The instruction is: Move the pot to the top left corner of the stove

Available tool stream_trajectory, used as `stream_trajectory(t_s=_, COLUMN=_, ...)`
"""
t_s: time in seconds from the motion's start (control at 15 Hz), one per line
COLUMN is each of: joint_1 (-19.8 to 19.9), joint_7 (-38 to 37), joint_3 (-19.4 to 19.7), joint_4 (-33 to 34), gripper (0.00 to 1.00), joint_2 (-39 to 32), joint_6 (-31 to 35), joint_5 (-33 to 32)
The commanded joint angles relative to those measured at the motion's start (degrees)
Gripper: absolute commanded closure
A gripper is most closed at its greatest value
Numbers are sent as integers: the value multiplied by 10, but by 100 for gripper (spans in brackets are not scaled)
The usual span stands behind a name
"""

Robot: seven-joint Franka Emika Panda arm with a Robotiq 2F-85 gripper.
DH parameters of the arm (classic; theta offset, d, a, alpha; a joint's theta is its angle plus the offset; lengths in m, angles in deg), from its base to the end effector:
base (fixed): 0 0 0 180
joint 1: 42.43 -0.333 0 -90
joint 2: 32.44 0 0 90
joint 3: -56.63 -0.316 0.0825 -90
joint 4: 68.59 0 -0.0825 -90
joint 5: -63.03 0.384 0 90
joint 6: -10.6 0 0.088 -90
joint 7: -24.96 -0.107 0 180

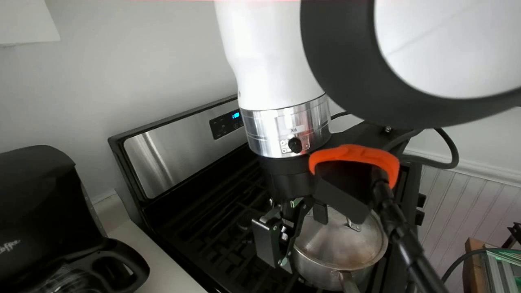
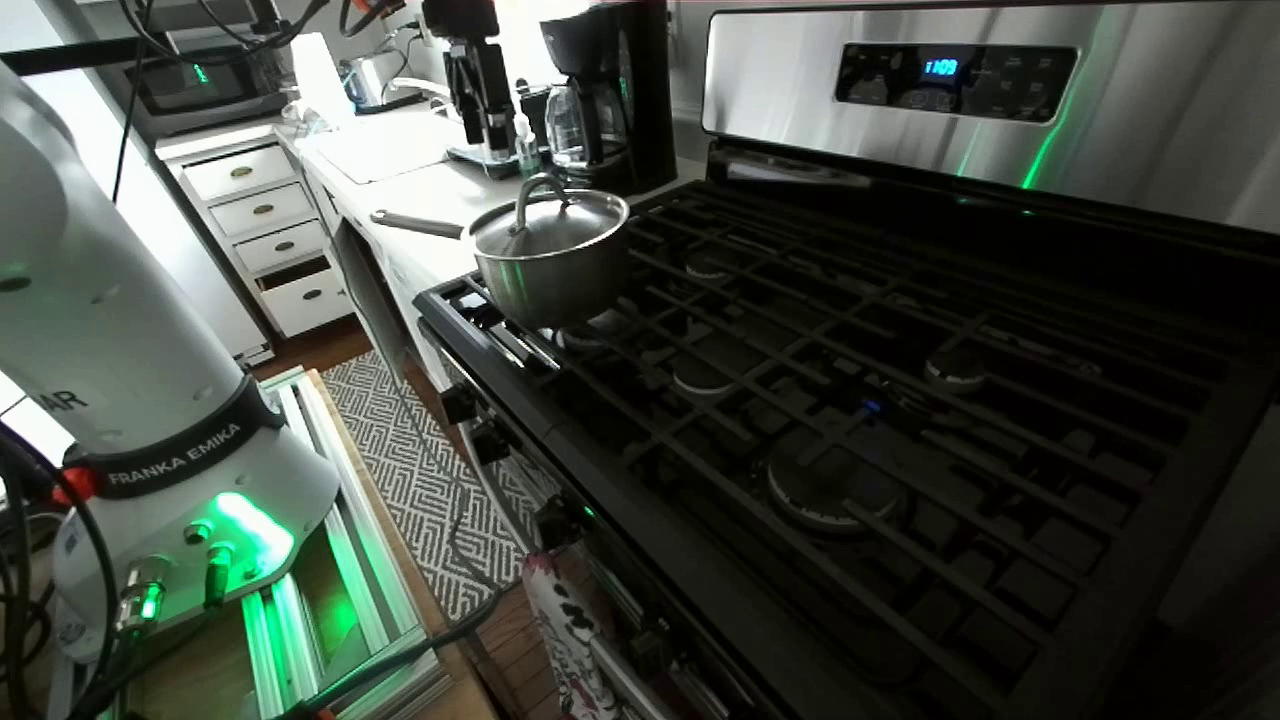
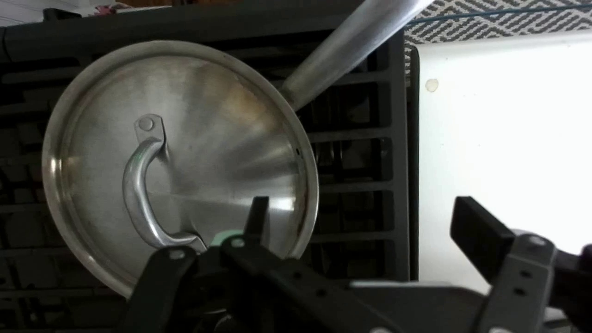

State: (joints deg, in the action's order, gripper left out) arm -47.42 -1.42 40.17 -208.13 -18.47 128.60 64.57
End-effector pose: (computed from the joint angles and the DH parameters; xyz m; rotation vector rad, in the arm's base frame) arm 0.4070 0.1612 0.3812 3.0337 -0.1720 -0.1689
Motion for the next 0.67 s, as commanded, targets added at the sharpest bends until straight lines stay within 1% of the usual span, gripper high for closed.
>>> stream_trajectory(t_s=0.0, joint_1=-19, joint_7=58, joint_3=27, joint_4=-21, gripper=0, joint_2=12, joint_6=-4, joint_5=22)
stream_trajectory(t_s=0.27, joint_1=-32, joint_7=95, joint_3=39, joint_4=-37, gripper=0, joint_2=23, joint_6=-25, joint_5=61)
stream_trajectory(t_s=0.4, joint_1=-36, joint_7=84, joint_3=40, joint_4=-48, gripper=0, joint_2=34, joint_6=-51, joint_5=86)
stream_trajectory(t_s=0.6, joint_1=-36, joint_7=82, joint_3=44, joint_4=-68, gripper=0, joint_2=50, joint_6=-87, joint_5=104)
